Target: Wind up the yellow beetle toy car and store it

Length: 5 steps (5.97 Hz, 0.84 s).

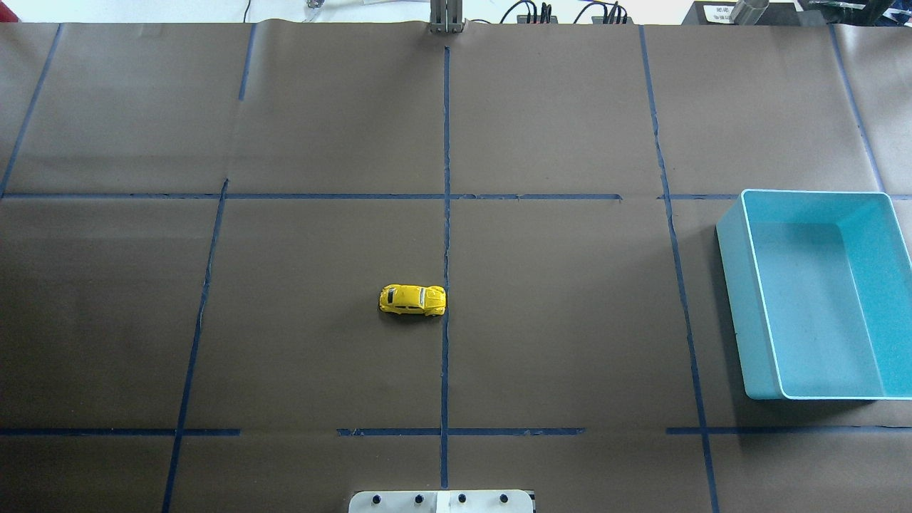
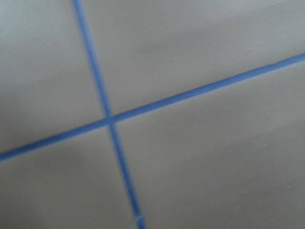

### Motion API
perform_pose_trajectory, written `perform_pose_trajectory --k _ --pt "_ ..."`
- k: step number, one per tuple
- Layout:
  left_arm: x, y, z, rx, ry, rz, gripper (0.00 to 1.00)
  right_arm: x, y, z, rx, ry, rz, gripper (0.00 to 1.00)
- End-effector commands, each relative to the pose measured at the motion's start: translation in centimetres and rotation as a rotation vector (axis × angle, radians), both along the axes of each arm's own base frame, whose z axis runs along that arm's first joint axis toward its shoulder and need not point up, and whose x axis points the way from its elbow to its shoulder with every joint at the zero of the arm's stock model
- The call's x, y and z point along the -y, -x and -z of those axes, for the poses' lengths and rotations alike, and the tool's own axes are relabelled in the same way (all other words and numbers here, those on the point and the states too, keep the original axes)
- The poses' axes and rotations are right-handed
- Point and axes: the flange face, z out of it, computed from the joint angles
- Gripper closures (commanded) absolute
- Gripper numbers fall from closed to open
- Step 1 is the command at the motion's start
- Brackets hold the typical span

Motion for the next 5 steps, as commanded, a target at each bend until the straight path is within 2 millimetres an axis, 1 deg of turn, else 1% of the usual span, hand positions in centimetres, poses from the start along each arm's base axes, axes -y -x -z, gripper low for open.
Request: perform_pose_trajectory --k 1,2,3,4,5 --pt "0.2 -8.6 6.7 -0.045 -0.119 -0.139 0.00 0.0 0.0 -0.3 0.001 0.004 0.001 0.00" --pt "-0.7 -13.0 10.8 -0.083 -0.187 -0.212 0.00 0.0 0.0 -0.3 0.001 0.005 0.000 0.00" --pt "-1.0 -18.3 16.7 -0.138 -0.273 -0.288 0.00 0.0 0.0 -0.3 0.001 0.004 0.001 0.00" --pt "-4.4 -26.1 20.5 -0.186 -0.315 -0.417 0.00 0.0 0.0 -0.3 0.001 0.004 0.001 0.00" --pt "-6.2 -31.0 24.4 -0.214 -0.358 -0.479 0.00 0.0 0.0 -0.3 0.001 0.004 0.001 0.00"
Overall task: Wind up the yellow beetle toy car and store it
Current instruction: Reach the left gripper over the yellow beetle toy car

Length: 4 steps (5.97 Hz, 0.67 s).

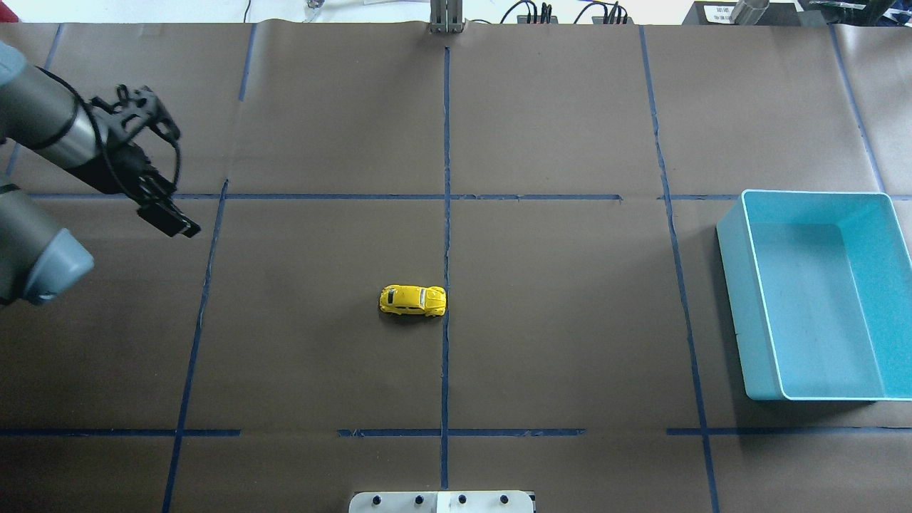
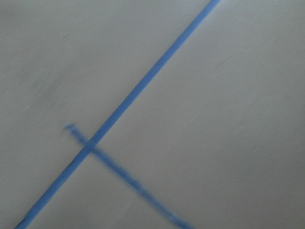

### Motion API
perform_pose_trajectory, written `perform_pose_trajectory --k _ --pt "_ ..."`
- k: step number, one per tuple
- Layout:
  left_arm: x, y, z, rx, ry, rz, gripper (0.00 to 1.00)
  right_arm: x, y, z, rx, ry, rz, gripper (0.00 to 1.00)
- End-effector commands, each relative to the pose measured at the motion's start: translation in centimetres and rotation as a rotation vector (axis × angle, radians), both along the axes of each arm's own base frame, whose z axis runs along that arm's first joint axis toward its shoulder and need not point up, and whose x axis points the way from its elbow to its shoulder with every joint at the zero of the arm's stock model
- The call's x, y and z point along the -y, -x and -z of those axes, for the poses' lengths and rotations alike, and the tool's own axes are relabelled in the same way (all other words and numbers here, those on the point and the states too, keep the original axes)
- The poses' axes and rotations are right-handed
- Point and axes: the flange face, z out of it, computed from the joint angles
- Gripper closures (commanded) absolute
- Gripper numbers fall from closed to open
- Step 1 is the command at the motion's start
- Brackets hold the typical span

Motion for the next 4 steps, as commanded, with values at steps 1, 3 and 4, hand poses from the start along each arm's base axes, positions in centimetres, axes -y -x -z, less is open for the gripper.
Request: perform_pose_trajectory --k 1,3,4 --pt "-3.9 -9.1 7.0 -0.033 -0.118 -0.077 0.00 0.0 0.0 0.0 -0.001 0.000 0.000 0.00" --pt "-3.4 -15.6 16.3 -0.051 -0.209 -0.061 0.00 0.0 0.0 0.0 -0.001 -0.001 0.001 0.00" --pt "-5.0 -18.4 20.4 -0.041 -0.199 -0.100 0.00 0.0 0.0 0.0 0.000 0.000 0.000 0.00"
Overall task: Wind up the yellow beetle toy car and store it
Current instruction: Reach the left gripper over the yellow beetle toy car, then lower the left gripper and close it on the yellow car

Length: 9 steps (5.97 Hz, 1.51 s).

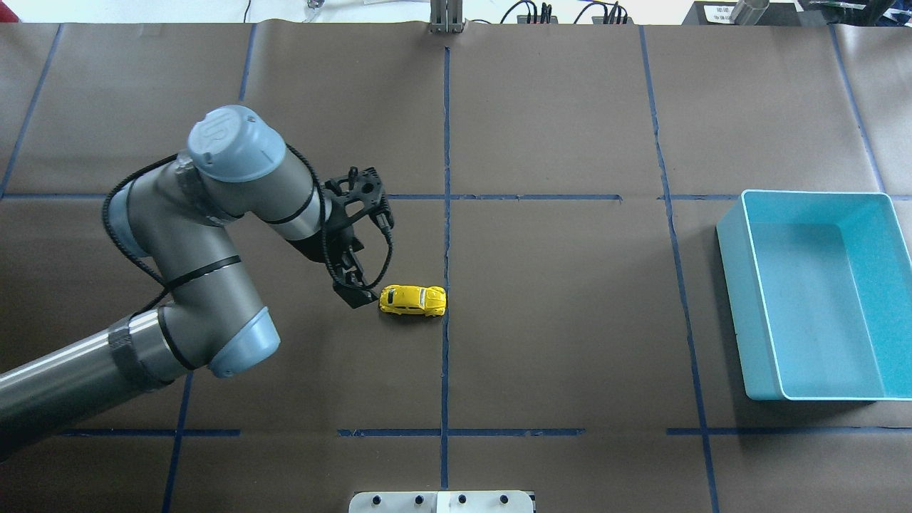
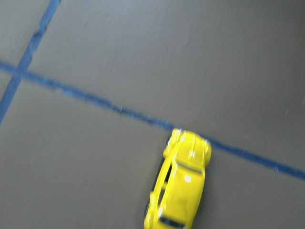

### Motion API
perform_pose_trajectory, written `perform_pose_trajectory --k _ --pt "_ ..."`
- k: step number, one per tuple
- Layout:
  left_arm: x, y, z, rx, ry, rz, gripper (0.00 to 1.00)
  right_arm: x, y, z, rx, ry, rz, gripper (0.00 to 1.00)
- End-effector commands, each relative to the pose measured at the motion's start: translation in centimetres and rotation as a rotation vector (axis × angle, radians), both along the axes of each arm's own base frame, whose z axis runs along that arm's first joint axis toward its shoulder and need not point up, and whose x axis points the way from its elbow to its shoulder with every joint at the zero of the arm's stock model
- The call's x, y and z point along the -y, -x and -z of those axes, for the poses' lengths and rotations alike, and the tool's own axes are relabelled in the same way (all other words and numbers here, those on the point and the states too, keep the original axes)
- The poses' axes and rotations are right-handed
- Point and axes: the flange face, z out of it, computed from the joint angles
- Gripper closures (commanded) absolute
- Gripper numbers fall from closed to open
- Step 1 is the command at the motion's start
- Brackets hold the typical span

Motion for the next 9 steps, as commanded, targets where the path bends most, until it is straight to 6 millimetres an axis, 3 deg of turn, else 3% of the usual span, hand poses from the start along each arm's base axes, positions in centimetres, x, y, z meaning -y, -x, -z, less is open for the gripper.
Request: perform_pose_trajectory --k 1,2,4,5,6,9 --pt "-2.2 -3.6 6.7 0.122 0.051 -0.033 0.00 0.0 0.0 0.0 0.001 0.000 -0.001 0.00" --pt "-3.5 -4.3 7.3 0.199 0.075 -0.049 0.00 0.0 0.0 0.0 0.001 -0.001 0.000 0.00" --pt "-2.9 -4.4 6.6 0.277 -0.201 -0.143 0.00 0.0 0.0 0.0 0.001 -0.001 0.001 0.00" --pt "-4.0 -5.9 6.0 0.339 -0.280 -0.099 0.00 0.0 0.0 0.0 0.000 -0.001 0.001 0.00" --pt "-4.6 -7.1 5.2 0.368 -0.298 -0.094 0.00 0.0 0.0 -0.1 0.000 0.001 0.001 0.00" --pt "-3.6 -10.3 1.9 0.411 -0.284 -0.101 0.00 0.0 0.0 -0.4 0.001 0.009 0.000 0.00"
